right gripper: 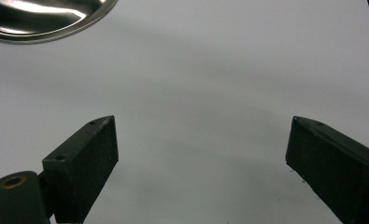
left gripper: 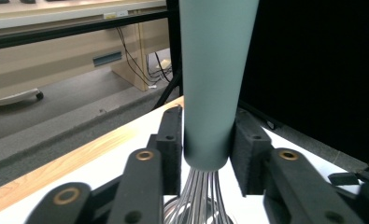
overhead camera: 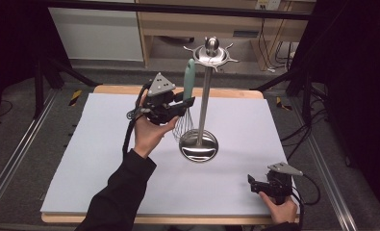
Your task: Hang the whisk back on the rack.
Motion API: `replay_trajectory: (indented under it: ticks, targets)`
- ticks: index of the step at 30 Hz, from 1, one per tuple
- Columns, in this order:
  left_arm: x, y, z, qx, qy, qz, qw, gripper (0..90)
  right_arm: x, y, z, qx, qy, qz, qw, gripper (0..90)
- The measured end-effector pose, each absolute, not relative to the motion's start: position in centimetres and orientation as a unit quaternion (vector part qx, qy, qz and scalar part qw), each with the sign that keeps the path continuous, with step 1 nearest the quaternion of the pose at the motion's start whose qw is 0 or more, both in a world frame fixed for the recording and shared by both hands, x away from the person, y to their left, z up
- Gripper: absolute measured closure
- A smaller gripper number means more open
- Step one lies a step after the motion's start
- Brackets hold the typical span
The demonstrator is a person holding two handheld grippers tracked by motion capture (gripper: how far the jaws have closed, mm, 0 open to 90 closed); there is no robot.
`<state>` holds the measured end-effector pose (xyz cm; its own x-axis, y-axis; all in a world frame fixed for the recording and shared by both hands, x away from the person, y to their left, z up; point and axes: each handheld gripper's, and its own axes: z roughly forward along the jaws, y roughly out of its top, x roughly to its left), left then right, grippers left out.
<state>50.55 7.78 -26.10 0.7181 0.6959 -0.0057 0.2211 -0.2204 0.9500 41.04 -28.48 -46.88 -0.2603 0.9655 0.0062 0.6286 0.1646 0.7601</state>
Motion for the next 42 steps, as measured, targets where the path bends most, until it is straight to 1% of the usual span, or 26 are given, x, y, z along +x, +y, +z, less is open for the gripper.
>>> replay_trajectory:
  ticks: [1, 9, 12, 18, 25, 42]
  targets:
    - [50.6, 7.9, -26.3, 0.748, 0.307, 0.214, 0.548, 62.9, 41.0, -28.5, -46.9, 0.553, 0.721, 0.333, 0.253, 9.7]
    - [50.3, 8.4, -26.9, 0.749, 0.303, 0.219, 0.548, 56.5, 41.0, -28.5, -46.9, 0.554, 0.720, 0.333, 0.251, 9.7]
    - [50.1, 8.8, -27.1, 0.748, 0.303, 0.223, 0.547, 50.9, 41.0, -28.5, -46.9, 0.553, 0.721, 0.332, 0.253, 9.7]
    - [49.5, 10.0, -28.1, 0.748, 0.306, 0.224, 0.545, 45.6, 41.0, -28.5, -46.9, 0.553, 0.721, 0.333, 0.253, 9.7]
    - [48.8, 11.2, -29.6, 0.749, 0.311, 0.221, 0.543, 41.1, 41.0, -28.6, -46.9, 0.555, 0.720, 0.332, 0.253, 9.6]
    - [46.6, 13.7, -34.8, 0.770, 0.324, 0.207, 0.510, 35.7, 41.0, -28.7, -47.0, 0.558, 0.718, 0.329, 0.254, 9.2]
